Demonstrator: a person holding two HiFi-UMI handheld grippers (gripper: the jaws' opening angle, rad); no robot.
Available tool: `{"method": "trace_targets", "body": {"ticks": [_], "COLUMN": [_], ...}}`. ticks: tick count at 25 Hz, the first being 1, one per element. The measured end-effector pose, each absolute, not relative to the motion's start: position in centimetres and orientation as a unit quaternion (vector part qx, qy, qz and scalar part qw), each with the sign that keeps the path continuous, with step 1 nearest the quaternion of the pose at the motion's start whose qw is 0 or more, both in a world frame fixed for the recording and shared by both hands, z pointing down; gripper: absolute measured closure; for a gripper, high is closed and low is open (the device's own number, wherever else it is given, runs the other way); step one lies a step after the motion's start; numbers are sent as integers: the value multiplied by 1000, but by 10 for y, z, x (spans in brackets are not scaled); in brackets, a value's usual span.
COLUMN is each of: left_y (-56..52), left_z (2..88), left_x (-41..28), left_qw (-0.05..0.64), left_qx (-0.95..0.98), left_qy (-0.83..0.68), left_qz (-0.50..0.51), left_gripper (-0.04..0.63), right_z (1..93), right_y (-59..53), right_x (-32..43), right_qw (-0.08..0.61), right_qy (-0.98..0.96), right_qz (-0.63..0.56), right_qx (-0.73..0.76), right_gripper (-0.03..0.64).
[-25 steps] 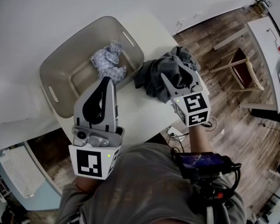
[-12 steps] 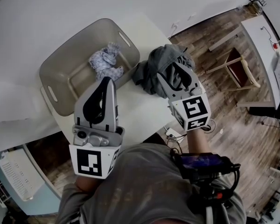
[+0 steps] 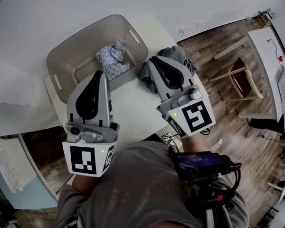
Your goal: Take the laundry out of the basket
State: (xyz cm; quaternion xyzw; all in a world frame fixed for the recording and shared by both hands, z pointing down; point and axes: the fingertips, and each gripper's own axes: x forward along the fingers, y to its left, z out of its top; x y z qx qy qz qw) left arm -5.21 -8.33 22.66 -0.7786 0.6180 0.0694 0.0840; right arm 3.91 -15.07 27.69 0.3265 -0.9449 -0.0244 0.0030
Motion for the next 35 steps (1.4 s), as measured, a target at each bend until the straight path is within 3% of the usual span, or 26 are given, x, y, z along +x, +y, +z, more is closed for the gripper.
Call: {"method": "trace_targets", "body": {"ticks": [16,35], "left_y": [-23,-9], "left_z": [207,194], "left_x": [-135,-160], "left_qw": [126,139], "left_qx": [-679,-660], "left_qy": [721,734], "left_qz": [61,82], "left_gripper": [588,588], "right_z": [215,193], "right_y": [-96,-94], "right_x": [-83,-95], "right_qw": [-61,-78], "right_qy": [-982,-977], "right_qz": [-72,-97], "right_qx": [164,170], "right_gripper": [588,568]}}
